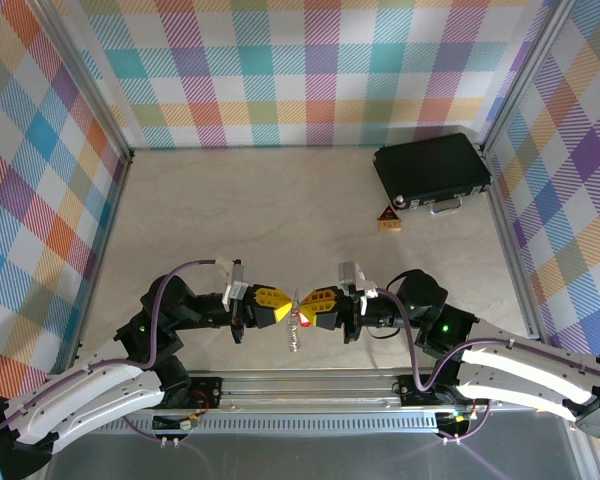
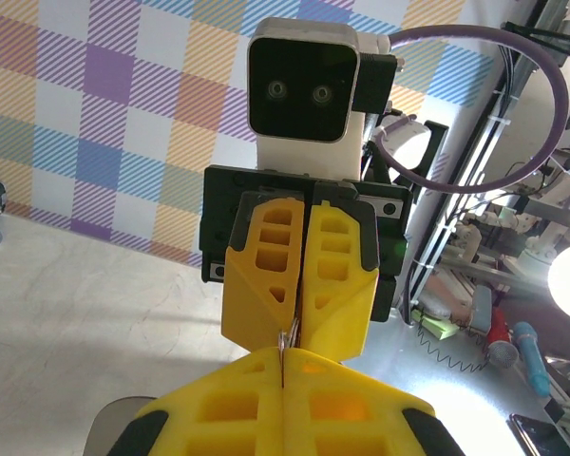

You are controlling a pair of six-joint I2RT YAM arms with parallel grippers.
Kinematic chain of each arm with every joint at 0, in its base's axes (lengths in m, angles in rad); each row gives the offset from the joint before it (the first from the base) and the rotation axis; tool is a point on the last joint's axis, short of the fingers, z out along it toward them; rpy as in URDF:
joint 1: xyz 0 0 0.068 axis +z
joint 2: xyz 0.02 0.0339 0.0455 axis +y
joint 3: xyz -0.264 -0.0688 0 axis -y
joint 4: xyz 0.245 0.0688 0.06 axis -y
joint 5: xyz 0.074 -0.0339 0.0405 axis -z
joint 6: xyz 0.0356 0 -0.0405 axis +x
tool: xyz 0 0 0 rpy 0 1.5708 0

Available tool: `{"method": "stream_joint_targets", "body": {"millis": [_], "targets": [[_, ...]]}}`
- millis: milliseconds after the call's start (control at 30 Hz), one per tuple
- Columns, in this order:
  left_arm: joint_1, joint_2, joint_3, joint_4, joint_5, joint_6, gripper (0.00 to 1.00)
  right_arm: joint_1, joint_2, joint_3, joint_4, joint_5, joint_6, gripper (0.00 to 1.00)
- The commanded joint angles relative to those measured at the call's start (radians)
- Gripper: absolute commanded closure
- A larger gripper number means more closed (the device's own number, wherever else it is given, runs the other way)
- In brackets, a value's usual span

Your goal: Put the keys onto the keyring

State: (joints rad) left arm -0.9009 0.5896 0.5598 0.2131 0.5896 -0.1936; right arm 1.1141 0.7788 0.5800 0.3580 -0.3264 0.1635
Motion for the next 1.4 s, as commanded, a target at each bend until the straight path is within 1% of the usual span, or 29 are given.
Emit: {"method": "stream_joint_targets", "body": {"millis": [0, 133, 267, 333, 433, 500, 633, 767, 1033, 1100, 1200, 1367], "targets": [[-0.001, -0.004, 0.037, 0.046, -0.008, 0.01, 1.0, 0.006, 0.0, 0.006, 0.023, -0.011, -0.024, 0.97], [0.0, -0.004, 0.033, 0.044, -0.037, 0.006, 1.0, 0.009, 0.006, 0.008, 0.016, -0.012, -0.045, 1.0], [0.0, -0.002, 0.025, 0.057, -0.061, -0.001, 1.0, 0.016, 0.007, 0.008, 0.002, 0.009, -0.069, 0.99], [0.0, -0.001, 0.019, 0.064, -0.078, -0.006, 1.0, 0.021, 0.005, 0.005, 0.0, 0.026, -0.077, 0.96], [0.0, 0.0, 0.009, 0.072, -0.094, -0.005, 1.0, 0.025, -0.011, -0.016, 0.028, 0.045, -0.081, 0.87], [0.0, 0.003, 0.008, 0.074, -0.1, -0.005, 1.0, 0.024, -0.022, -0.026, 0.037, 0.052, -0.081, 0.86], [-0.001, 0.009, 0.008, 0.084, -0.096, -0.008, 1.0, 0.027, -0.022, -0.025, 0.031, 0.05, -0.085, 0.94], [0.0, 0.015, 0.005, 0.092, -0.093, -0.012, 1.0, 0.031, -0.019, -0.03, 0.037, 0.049, -0.087, 0.99], [0.0, 0.015, -0.006, 0.105, -0.084, -0.016, 1.0, 0.038, 0.008, -0.014, 0.014, 0.057, -0.096, 0.99], [0.0, 0.011, -0.006, 0.109, -0.086, -0.017, 1.0, 0.039, 0.009, -0.011, 0.003, 0.052, -0.099, 0.97], [0.0, 0.004, -0.005, 0.102, -0.09, -0.014, 1.0, 0.041, -0.021, -0.013, -0.023, 0.06, -0.1, 0.89], [0.0, -0.007, -0.006, 0.085, -0.09, -0.001, 1.0, 0.041, -0.118, -0.015, -0.101, 0.118, -0.094, 0.77]]}}
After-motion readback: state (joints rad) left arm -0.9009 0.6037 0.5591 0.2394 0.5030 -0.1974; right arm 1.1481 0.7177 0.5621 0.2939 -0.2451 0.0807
